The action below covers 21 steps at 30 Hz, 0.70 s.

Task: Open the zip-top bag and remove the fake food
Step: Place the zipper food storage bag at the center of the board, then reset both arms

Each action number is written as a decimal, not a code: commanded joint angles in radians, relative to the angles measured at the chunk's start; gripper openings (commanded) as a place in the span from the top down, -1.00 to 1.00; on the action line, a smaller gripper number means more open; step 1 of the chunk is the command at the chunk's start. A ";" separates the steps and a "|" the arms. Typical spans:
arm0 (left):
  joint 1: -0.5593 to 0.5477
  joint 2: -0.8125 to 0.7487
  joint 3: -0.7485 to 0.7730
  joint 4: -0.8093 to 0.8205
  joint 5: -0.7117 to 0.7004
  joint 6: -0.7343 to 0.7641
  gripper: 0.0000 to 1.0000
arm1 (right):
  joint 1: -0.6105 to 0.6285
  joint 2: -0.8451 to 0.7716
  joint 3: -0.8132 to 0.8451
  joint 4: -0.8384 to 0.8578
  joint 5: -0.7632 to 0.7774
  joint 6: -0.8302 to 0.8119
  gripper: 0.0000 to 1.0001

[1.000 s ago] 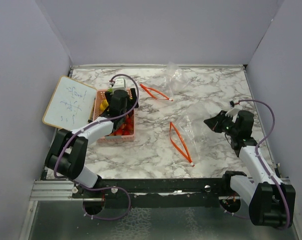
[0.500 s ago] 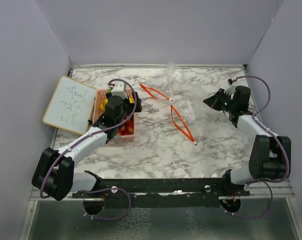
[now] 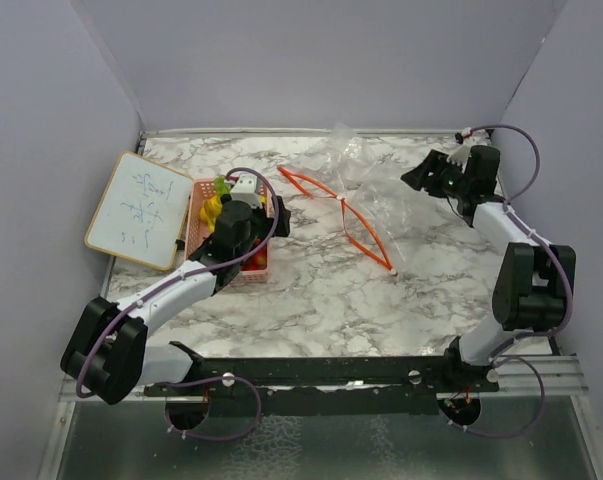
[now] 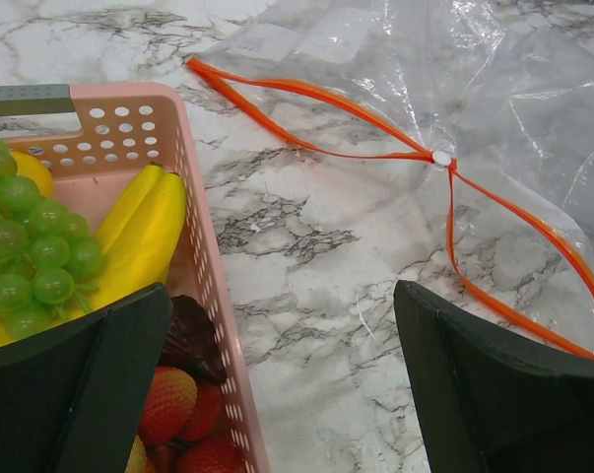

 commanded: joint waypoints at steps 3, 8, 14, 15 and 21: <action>-0.034 -0.009 0.023 0.037 0.018 0.007 -0.98 | -0.005 -0.217 -0.051 -0.046 0.114 -0.063 -0.49; -0.045 -0.030 0.010 0.037 0.013 -0.015 -0.98 | -0.005 -0.412 -0.205 -0.060 0.141 -0.080 -0.68; -0.052 -0.181 -0.140 0.129 0.012 -0.064 -0.98 | -0.005 -0.650 -0.426 -0.037 0.028 -0.052 -0.80; -0.052 -0.195 -0.146 0.119 0.009 -0.068 -0.98 | -0.005 -0.687 -0.474 -0.004 -0.013 -0.031 -0.81; -0.054 -0.252 -0.188 0.097 0.024 -0.065 -0.98 | -0.003 -0.818 -0.682 0.220 -0.168 0.077 -0.99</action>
